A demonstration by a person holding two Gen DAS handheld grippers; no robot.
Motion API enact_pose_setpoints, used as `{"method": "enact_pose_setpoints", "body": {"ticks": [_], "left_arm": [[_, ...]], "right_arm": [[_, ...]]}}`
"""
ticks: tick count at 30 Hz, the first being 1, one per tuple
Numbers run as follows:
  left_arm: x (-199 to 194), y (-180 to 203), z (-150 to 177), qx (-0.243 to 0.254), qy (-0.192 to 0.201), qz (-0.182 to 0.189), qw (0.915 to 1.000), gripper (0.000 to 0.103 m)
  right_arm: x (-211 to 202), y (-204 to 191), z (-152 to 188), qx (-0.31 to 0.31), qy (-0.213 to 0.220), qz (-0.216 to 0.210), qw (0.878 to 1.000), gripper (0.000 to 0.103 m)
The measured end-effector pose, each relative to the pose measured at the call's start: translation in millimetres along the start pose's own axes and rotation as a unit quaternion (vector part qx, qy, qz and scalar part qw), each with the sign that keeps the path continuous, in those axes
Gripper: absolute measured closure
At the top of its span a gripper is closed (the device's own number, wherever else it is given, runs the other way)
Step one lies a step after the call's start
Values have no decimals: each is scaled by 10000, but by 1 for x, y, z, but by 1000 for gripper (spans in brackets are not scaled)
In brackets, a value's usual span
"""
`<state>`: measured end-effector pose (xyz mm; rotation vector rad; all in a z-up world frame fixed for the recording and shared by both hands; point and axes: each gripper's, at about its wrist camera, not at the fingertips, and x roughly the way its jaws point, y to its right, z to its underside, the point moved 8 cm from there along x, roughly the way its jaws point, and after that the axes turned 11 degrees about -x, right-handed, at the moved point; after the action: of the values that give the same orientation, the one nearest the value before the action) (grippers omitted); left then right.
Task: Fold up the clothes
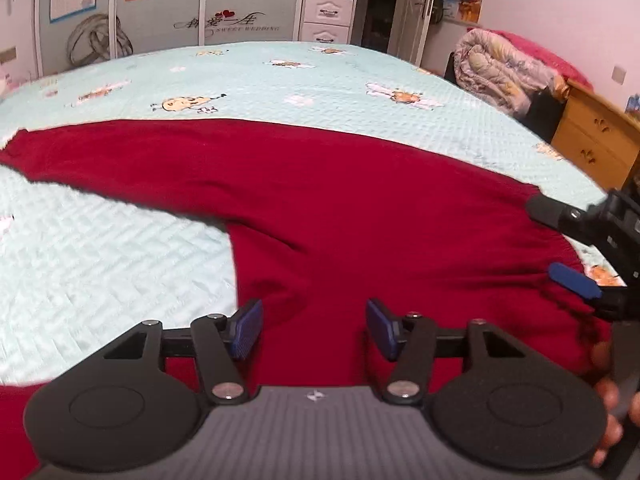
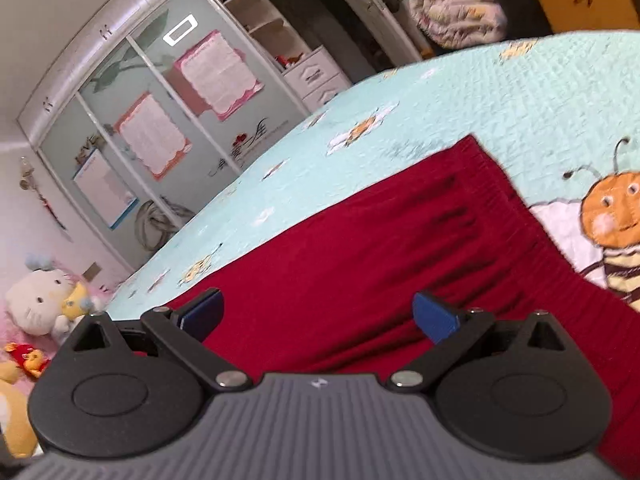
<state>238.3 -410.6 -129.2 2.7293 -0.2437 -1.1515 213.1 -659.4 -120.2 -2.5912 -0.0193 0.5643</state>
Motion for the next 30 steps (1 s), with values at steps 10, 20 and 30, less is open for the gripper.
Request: {"method": "enact_pose_setpoints", "body": {"ticks": [10,20,30], "left_arm": [[-11,-9,-8,-134,212,-11,9997,43],[7,-7,-5,77,-79,-48,9999,42],[15,8,15,602,15,81,9982,33]], "right_arm": [[-8,-11,-3,-170,263,-219,9993,3],[6,-13,10,-393,-56,-256,9989,3],[5,-21,9,-301,-30,-681,9972,3]]}}
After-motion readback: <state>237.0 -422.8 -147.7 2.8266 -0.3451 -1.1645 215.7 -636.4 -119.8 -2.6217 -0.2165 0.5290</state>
